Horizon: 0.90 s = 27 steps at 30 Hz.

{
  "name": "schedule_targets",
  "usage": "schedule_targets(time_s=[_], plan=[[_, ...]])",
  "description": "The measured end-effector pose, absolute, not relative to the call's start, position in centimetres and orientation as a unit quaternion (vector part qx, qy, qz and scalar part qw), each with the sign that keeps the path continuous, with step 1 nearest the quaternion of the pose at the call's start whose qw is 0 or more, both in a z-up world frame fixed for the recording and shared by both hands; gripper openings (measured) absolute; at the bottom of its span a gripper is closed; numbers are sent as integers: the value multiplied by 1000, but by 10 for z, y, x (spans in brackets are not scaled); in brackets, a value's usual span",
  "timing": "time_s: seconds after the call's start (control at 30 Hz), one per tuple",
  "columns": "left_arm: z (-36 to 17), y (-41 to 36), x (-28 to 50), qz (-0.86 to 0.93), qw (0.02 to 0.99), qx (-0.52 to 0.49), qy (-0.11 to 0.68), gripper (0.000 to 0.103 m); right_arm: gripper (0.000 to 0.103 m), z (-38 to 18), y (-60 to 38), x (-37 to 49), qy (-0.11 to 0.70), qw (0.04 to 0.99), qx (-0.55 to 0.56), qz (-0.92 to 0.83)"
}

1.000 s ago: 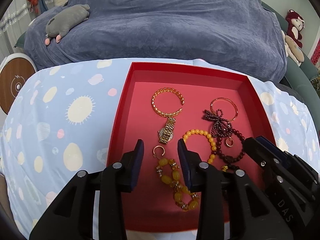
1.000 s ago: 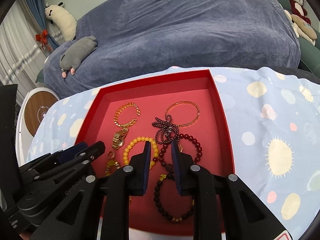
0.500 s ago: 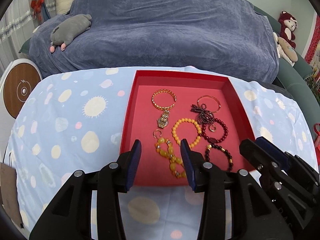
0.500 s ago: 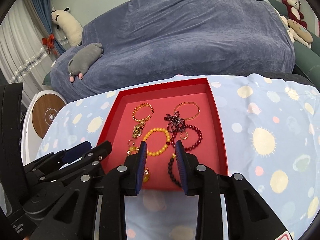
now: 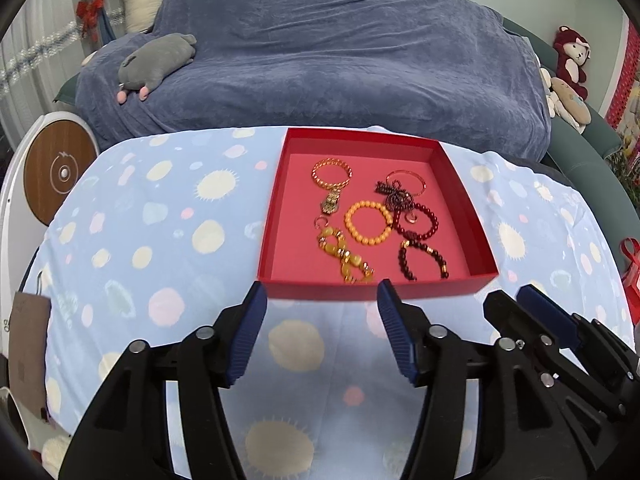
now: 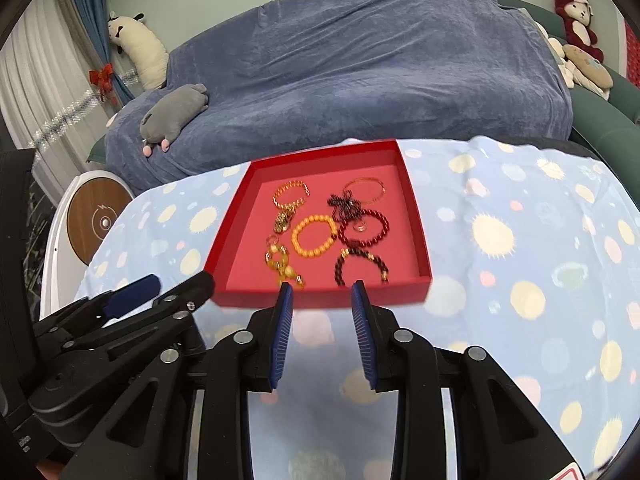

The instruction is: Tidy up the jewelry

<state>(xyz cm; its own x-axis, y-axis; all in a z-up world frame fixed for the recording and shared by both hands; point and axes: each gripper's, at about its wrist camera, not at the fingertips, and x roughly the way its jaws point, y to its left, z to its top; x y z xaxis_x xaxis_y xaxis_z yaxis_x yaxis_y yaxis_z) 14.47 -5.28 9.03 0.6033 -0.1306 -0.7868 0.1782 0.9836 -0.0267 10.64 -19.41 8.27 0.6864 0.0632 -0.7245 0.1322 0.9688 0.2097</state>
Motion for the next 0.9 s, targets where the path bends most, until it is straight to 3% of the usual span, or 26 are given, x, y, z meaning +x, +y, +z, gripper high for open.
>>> schedule_targets(time_s=[0.53, 0.7, 0.9], plan=[[81, -39, 102, -66, 894, 27, 443, 72, 61, 71, -197, 62, 406, 904, 125, -45], [79, -30, 97, -49, 894, 13, 444, 85, 82, 71, -202, 54, 400, 905, 136, -57], [79, -27, 91, -42, 896, 19, 442, 90, 85, 72, -199, 49, 396, 908, 117, -63]])
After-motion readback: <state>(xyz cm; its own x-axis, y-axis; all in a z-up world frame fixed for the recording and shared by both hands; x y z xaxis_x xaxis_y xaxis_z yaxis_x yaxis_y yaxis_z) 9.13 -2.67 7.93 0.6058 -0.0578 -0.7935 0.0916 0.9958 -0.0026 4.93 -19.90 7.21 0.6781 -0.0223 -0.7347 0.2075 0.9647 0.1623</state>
